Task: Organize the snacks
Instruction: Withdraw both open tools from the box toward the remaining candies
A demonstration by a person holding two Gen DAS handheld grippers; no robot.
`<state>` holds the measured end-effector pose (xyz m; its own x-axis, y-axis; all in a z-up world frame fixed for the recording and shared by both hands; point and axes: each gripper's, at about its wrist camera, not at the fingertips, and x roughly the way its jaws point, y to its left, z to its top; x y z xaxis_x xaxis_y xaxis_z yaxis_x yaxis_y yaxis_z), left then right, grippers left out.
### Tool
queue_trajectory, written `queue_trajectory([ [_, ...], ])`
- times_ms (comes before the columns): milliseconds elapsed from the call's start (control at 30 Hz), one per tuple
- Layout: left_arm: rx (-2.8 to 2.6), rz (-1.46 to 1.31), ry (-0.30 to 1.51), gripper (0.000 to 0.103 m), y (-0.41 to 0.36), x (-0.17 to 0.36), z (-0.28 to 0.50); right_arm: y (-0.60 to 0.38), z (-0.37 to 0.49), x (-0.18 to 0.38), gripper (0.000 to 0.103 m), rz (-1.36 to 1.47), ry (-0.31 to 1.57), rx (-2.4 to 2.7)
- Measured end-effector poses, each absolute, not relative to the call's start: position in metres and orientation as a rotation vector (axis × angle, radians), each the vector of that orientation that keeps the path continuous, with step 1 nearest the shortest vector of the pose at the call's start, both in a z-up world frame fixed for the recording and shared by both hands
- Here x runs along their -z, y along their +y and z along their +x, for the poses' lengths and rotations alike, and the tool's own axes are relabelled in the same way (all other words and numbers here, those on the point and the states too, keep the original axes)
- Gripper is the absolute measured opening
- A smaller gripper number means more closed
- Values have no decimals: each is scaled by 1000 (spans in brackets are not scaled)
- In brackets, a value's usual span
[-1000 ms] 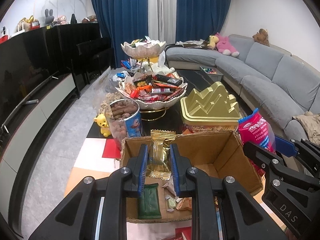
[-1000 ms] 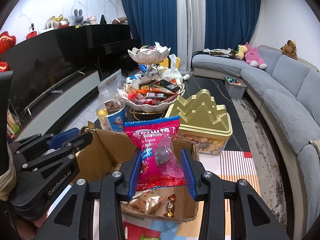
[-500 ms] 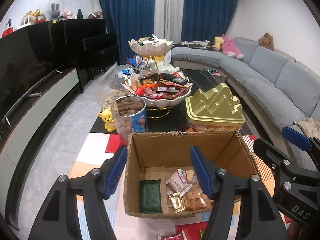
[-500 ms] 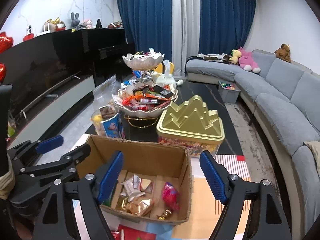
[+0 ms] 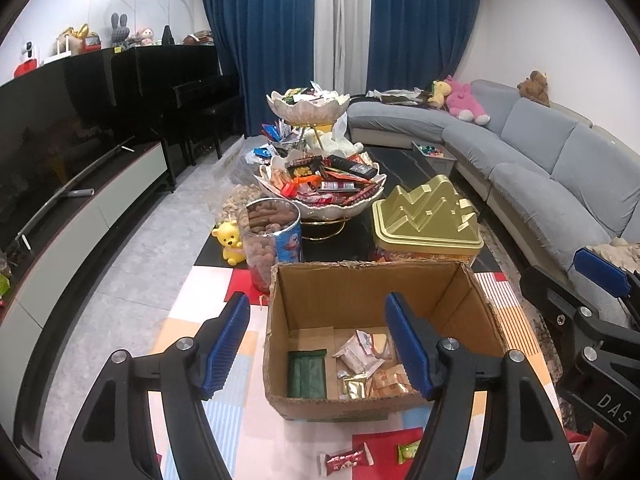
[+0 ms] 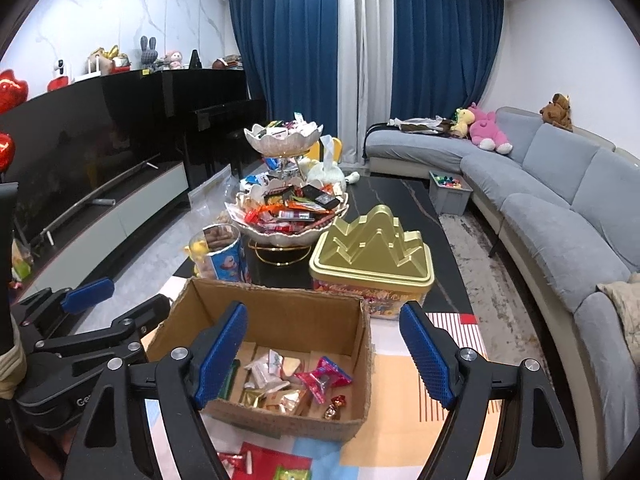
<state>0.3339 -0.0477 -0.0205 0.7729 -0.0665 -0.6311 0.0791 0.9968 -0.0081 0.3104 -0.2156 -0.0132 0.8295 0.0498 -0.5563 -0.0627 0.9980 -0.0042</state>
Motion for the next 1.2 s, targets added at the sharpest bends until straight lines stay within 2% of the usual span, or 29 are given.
queue_trajectory([
  [667, 74, 32, 663, 71, -52, 8, 293, -221, 270, 6, 79, -14, 569, -52],
  [1200, 68, 38, 705, 71, -53, 28, 270, -226, 248, 22, 79, -15, 593, -45],
])
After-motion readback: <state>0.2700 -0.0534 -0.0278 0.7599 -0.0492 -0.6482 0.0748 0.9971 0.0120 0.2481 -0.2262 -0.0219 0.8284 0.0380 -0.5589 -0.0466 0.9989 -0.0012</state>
